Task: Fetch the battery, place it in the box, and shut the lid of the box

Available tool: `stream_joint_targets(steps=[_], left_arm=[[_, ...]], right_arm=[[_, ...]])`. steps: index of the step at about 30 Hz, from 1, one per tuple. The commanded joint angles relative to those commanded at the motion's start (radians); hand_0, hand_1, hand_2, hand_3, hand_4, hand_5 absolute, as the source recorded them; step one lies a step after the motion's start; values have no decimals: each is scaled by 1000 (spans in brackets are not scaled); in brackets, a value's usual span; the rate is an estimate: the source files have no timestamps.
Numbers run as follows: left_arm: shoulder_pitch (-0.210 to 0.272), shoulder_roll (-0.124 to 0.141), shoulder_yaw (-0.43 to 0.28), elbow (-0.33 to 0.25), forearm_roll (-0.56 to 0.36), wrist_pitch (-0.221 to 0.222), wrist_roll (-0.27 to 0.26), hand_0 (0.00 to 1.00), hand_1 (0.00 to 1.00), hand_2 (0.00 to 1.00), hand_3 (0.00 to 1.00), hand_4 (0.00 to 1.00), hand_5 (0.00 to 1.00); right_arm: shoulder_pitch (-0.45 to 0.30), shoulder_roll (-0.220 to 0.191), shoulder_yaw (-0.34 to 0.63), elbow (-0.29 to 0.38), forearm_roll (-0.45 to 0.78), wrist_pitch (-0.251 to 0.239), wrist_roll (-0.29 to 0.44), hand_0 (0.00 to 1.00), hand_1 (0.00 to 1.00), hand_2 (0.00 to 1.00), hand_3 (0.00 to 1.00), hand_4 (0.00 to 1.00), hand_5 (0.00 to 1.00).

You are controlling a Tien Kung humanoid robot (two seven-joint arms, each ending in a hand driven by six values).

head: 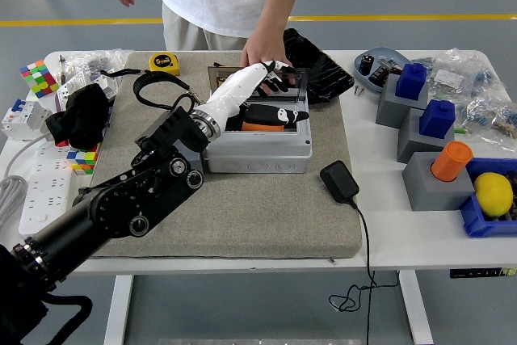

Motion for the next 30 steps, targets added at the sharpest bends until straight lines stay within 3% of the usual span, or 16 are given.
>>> stream_joint_targets(steps=[5,9,10,15,16,30], left_arm=[[40,0,-48,-82,-7,22,-51,363,557,531,690,998,541],[47,0,-102,-95,20,33,-96,363,557,531,690,998,541],[46,0,-116,-92,31,33,-102,590,681,636,688,998,543],[29,0,-168,-49,92,14,-107,590,681,636,688,998,543],[25,0,-172,-41,101,10,-105,754,776,729,718,998,569],[-1,0,-140,73,164,-67,-9,766,805,752,731,998,574]], right_arm=[[-3,2,5,0,0,0,0,649,644,671,584,998,544],[-4,3,6,0,0,0,0,649,644,671,584,998,544],[-4,3,5,0,1,-1,1,650,644,671,584,998,543],[-2,3,-1,0,8,0,2,650,644,671,584,998,543],[-1,3,-2,0,11,0,2,650,644,671,584,998,543],[3,0,-6,0,11,1,0,651,644,670,585,998,543]])
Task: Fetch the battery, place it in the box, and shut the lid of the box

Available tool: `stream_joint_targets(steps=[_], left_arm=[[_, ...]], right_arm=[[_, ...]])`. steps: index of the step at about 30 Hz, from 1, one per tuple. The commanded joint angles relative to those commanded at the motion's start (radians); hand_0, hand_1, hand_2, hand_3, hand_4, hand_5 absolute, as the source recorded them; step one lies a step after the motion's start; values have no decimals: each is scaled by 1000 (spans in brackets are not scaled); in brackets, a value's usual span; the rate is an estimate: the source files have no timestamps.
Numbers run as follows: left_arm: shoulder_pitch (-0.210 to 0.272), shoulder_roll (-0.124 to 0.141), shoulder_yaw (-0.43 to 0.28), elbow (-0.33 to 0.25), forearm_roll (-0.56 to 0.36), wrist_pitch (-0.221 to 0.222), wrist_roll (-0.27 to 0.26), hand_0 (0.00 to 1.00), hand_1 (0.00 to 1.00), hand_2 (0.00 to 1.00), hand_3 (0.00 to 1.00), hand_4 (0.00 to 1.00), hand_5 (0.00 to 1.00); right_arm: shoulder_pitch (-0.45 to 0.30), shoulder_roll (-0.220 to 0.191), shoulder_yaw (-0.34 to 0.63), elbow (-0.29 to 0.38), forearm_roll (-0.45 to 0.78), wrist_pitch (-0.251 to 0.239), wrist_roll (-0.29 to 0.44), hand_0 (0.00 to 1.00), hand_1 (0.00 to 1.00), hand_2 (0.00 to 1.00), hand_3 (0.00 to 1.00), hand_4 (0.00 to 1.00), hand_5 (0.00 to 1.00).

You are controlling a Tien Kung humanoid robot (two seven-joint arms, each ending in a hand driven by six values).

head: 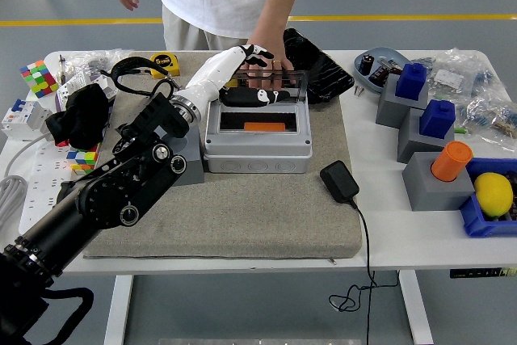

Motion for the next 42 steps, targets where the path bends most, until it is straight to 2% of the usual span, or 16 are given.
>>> stream_joint_targets(steps=[3,4,9,10,15,16,21,22,23,27,29,33,37,42], left_arm=[[2,0,11,-7,-3,-12,22,766,805,752,731,998,574],[4,0,15,-14,-3,-17,30,669,726,702,715,998,577],[14,0,33,-68,-15,-38,71,669,726,702,715,998,577],[16,0,36,-77,-14,-41,81,574,686,676,701,998,577],[33,0,48,-121,-2,-78,158,574,686,676,701,998,577],[38,0,51,-134,-2,-89,179,447,632,613,696,998,594],[58,0,68,-198,-19,-143,279,447,632,613,696,998,594],[61,0,70,-205,-22,-152,294,401,607,594,689,998,615],[63,0,73,-212,-26,-164,312,401,607,594,689,998,615],[74,0,81,-225,-43,-191,346,401,607,594,689,998,615],[79,1,80,-232,-50,-191,341,391,602,589,688,998,618],[103,10,53,-273,-61,-164,302,391,602,589,688,998,618],[144,21,10,-335,-79,-103,234,382,598,580,692,998,625],[211,34,-67,-411,-149,1,89,379,598,578,695,998,611]], right_arm=[[-1,-1,-1,0,0,0,1,651,644,670,585,998,543],[-2,-2,-2,0,1,0,1,651,644,671,585,998,542],[-7,-4,-8,0,9,0,5,651,644,671,585,998,542],[-8,-5,-8,0,9,0,4,651,644,670,585,998,543],[-11,-4,-7,0,13,0,6,651,644,670,585,998,543],[-12,-3,-7,0,15,-1,7,650,644,669,585,998,541],[-14,-3,-10,0,20,-1,9,650,644,669,585,998,541],[-15,-3,-8,0,19,-1,9,650,644,669,585,998,542],[-16,-2,-5,0,17,-1,8,650,644,669,585,998,542],[-17,-1,-4,0,17,-1,9,650,644,669,585,998,542],[-17,-1,-4,0,17,-1,9,650,644,670,585,998,542],[-16,-1,-9,0,20,-1,11,650,644,670,585,998,542],[-17,1,-5,0,19,-1,11,650,644,670,585,998,542],[-18,1,1,0,15,-1,10,649,643,670,585,998,541]])
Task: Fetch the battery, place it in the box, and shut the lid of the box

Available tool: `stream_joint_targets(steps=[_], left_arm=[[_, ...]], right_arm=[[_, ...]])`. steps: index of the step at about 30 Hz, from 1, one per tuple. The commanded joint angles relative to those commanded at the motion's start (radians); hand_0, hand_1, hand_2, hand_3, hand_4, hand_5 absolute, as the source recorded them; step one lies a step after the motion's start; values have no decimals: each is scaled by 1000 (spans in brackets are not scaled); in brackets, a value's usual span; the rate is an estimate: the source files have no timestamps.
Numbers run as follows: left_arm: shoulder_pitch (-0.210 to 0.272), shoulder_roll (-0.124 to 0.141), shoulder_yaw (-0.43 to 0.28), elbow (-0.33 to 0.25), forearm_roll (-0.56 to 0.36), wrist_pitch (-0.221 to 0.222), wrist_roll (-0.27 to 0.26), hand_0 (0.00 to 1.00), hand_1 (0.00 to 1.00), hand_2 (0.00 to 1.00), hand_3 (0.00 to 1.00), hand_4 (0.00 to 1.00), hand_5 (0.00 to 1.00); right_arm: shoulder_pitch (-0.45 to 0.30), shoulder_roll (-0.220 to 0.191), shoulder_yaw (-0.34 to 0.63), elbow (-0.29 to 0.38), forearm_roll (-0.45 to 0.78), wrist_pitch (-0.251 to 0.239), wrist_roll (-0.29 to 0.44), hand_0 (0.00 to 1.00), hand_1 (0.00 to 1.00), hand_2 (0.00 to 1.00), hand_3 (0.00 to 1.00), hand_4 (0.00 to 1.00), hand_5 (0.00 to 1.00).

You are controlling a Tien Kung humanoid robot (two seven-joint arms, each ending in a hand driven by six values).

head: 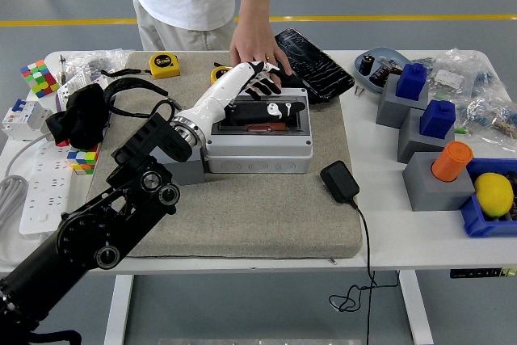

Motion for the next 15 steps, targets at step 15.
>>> stream_joint_targets(steps=[15], left_arm=[[233,15,-257,-71,-504,36,-353,405,609,582,682,998,612]], right_arm=[[11,-3,25,0,-23,-1,-4,649,642,670,585,998,540]])
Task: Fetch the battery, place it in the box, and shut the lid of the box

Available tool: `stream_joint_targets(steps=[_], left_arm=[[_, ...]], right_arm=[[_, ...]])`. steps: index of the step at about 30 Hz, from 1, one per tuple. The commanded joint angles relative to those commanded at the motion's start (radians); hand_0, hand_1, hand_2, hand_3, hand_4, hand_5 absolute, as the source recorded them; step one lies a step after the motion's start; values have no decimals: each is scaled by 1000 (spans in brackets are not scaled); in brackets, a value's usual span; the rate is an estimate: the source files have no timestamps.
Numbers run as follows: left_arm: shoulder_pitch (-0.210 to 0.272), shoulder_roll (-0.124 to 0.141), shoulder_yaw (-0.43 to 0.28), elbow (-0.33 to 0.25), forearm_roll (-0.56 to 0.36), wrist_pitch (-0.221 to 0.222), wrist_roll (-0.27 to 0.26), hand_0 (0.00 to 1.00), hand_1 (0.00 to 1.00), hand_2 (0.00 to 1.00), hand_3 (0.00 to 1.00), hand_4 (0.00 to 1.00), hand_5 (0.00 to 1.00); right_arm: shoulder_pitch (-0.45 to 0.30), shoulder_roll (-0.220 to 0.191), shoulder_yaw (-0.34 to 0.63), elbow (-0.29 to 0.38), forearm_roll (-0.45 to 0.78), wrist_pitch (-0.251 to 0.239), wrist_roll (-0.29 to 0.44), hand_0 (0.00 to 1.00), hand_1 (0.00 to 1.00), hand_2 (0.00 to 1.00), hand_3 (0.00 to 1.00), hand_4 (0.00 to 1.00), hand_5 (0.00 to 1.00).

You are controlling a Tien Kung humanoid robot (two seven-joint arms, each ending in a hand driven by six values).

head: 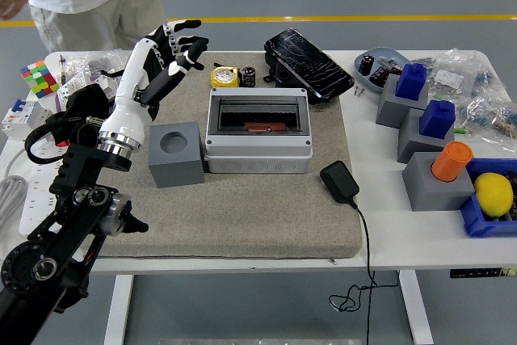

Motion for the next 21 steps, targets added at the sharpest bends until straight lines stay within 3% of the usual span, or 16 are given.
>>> stream_joint_targets(steps=[5,10,21], left_arm=[[37,7,-77,-16,-59,-35,-32,430,624,587,678,998,613],[63,16,-159,-38,-50,-36,-44,427,625,588,673,998,609],[93,29,-238,-72,-32,-44,-30,431,630,592,672,998,611]], right_arm=[[3,-1,10,0,-5,-1,-2,649,644,670,585,998,541],[6,-3,15,0,-9,-2,-1,649,644,670,585,998,542],[21,-1,11,0,-13,-1,-2,649,645,670,584,998,543]])
